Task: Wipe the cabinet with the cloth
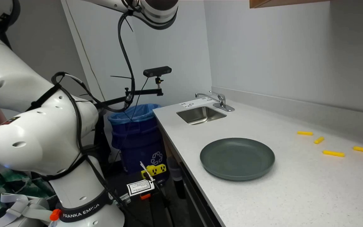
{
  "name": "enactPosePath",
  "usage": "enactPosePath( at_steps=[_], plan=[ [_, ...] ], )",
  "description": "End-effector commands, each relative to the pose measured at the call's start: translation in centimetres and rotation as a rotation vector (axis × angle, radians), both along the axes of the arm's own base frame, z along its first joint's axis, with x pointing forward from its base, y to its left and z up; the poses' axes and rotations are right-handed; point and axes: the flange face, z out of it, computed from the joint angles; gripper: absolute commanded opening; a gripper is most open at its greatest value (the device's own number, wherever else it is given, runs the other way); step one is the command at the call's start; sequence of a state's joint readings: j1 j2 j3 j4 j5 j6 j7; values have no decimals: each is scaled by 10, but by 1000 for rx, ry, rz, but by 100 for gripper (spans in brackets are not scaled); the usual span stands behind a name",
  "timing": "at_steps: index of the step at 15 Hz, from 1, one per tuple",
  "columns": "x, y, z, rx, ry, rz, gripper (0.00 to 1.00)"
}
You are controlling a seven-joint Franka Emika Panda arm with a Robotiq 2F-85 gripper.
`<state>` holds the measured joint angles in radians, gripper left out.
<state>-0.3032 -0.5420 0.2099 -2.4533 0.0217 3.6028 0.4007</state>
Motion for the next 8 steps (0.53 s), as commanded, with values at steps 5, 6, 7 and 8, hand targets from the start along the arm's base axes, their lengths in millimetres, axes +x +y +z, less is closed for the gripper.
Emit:
enactPosePath(
  at_steps=[5,6,7,8],
  plan=[
    [5,3,-32,18,440,-21,2],
    [3,4,-36,28,505,-17,2],
    [1,6,-41,39,572,-3,2],
    [-1,7,-46,47,639,-2,2]
  ],
)
